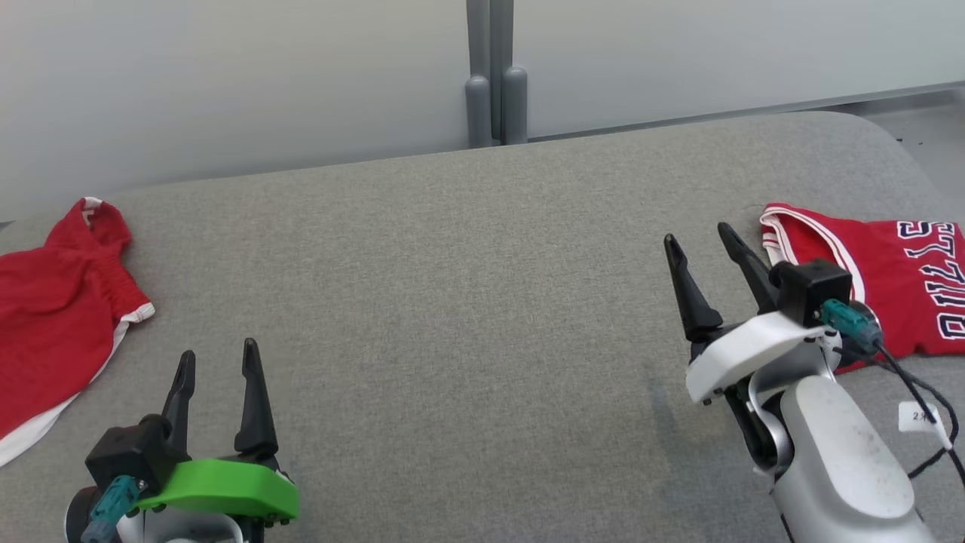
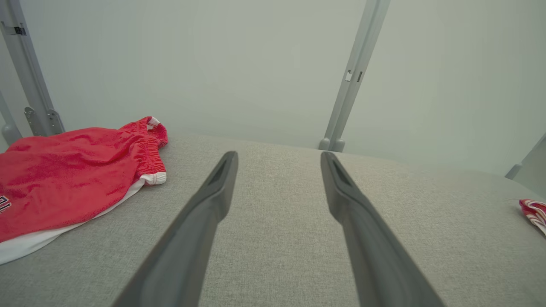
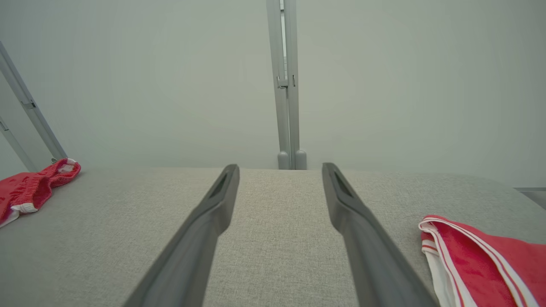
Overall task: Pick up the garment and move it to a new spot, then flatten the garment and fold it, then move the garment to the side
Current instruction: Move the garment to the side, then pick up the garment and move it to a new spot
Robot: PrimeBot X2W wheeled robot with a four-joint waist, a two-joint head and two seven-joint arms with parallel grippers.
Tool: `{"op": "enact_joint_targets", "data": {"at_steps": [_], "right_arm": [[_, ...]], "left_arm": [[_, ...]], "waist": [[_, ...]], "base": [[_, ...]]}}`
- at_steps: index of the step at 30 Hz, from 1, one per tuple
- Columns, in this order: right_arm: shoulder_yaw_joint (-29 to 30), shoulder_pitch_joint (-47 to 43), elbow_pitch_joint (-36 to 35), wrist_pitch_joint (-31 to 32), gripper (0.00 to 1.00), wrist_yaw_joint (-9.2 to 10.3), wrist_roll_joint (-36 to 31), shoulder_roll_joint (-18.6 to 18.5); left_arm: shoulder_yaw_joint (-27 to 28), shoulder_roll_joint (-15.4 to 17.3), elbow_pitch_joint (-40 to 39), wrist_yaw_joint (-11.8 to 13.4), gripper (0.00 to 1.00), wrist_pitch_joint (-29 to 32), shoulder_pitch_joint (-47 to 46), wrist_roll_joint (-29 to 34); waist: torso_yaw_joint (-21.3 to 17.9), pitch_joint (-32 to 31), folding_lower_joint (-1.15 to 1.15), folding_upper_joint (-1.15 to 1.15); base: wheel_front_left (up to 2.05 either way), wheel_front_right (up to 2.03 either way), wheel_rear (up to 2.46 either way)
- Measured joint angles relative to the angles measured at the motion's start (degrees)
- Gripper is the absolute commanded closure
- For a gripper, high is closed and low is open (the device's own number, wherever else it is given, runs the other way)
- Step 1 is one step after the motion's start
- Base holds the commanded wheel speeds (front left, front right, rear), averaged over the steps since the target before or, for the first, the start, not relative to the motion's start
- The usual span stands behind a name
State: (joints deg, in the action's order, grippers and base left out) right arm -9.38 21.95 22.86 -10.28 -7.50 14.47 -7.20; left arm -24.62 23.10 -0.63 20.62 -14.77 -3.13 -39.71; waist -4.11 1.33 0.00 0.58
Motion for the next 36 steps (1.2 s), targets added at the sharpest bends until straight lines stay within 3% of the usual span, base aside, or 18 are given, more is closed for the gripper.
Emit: {"op": "enact_joint_targets", "data": {"at_steps": [5, 12, 22, 36], "right_arm": [[3.6, -8.1, -9.3, 2.7, 0.00, 0.01, -3.3, 3.2], [5.7, -14.2, -16.9, 5.1, 0.00, 0.01, -4.9, 4.3], [5.7, -17.4, -19.8, 6.2, 0.00, 0.01, -3.5, 4.3], [5.7, -18.1, -20.5, 6.7, 0.00, 0.01, -2.5, 4.3]], "left_arm": [[0.8, -0.9, 1.6, -0.7, 0.00, 0.0, 1.6, 0.2], [2.0, -1.8, 3.3, -3.3, 0.00, -0.2, 2.5, 1.3], [3.0, -3.3, 5.1, -5.9, 0.00, -0.2, 2.7, 3.8], [4.1, -4.4, 5.9, -7.0, 0.00, -0.2, 2.7, 5.4]], "waist": [[1.5, -0.7, 0.00, 0.00], [2.9, -0.6, 0.00, 0.00], [4.2, -0.9, 0.00, 0.00], [4.2, -0.5, 0.00, 0.00]], "base": [[0.00, 0.00, 0.00], [0.00, 0.00, 0.00], [0.00, 0.00, 0.00], [0.00, 0.00, 0.00]]}}
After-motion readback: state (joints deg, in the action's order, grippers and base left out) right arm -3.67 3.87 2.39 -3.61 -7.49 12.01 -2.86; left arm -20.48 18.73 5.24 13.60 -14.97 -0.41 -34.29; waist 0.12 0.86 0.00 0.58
